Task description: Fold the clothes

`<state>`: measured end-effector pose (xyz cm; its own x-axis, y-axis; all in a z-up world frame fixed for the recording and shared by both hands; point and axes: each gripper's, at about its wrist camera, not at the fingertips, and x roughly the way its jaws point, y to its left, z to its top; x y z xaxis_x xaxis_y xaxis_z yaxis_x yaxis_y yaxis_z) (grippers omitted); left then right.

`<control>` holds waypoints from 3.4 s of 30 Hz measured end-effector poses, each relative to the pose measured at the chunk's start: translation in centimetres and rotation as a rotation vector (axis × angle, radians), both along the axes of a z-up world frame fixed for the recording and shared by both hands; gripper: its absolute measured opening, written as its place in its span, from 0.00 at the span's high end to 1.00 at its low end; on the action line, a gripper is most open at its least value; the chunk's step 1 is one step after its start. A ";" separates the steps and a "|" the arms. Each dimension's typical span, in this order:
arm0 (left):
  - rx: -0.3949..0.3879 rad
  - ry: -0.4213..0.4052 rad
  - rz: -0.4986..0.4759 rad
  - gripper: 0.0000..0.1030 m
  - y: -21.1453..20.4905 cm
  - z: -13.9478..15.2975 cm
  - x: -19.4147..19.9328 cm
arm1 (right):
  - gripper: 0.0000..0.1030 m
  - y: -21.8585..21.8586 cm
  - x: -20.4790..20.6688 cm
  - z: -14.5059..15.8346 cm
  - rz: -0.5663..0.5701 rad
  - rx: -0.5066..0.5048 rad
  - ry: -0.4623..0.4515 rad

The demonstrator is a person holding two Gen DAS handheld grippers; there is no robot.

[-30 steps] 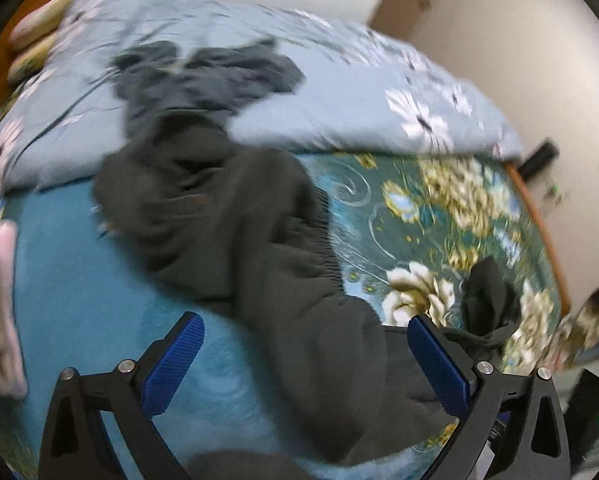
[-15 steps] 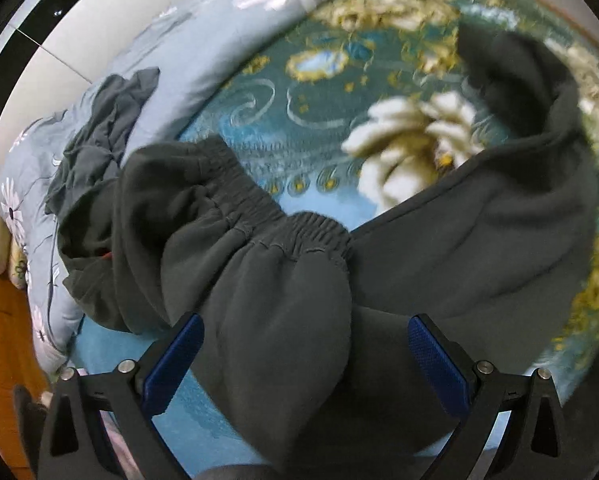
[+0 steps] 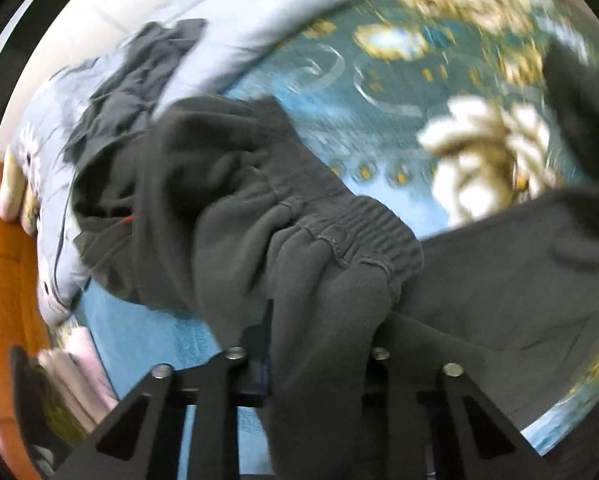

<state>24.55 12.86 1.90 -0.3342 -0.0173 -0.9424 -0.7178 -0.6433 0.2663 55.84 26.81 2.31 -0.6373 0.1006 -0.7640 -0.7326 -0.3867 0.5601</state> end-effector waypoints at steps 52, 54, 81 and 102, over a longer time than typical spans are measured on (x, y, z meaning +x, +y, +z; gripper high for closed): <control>0.837 0.134 0.506 0.91 -26.8 15.3 -4.8 | 0.98 9.6 -7.1 15.3 -0.038 0.247 0.377; 0.785 0.074 0.531 0.91 -27.5 10.6 -3.0 | 0.98 9.4 -5.5 14.9 -0.033 0.278 0.345; 0.453 0.045 0.405 0.36 -29.8 3.7 1.6 | 0.85 3.4 -2.5 2.3 0.031 0.190 -0.310; 0.710 -0.119 0.678 0.43 -26.9 1.6 -10.9 | 0.55 -14.9 -44.6 -0.6 0.803 0.090 -0.131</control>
<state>13.63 -14.06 3.46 -0.3653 0.4121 -0.8347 -0.1351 -0.9107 -0.3904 11.19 11.88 1.71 -0.4471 -0.2839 -0.8482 -0.2706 -0.8609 0.4308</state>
